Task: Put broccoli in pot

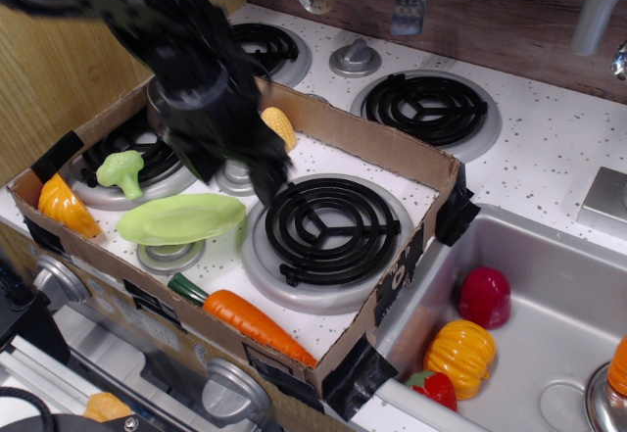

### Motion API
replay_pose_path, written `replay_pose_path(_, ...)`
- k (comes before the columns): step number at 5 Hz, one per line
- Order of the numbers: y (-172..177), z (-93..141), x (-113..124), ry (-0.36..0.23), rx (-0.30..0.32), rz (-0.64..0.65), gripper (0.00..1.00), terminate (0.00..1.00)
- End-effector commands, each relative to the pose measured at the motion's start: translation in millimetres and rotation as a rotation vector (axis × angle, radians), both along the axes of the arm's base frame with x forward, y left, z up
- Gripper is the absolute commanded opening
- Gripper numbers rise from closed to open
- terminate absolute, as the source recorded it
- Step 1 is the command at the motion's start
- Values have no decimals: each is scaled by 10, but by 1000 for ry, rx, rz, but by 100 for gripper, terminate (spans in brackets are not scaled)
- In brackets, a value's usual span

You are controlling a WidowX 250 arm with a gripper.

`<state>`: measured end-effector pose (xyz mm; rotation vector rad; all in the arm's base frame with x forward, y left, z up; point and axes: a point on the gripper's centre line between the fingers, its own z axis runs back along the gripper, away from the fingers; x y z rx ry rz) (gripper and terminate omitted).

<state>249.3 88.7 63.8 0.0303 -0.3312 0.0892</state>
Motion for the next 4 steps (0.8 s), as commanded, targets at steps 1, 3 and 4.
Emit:
replay_pose_path(1, 692, 522, 84, -60, 131, -34, 100, 0)
replay_pose_path(3, 1214, 342, -175, -13, 73, 46, 100, 0)
replay_pose_path(4, 1268, 264, -320, -36, 72, 82, 100, 0)
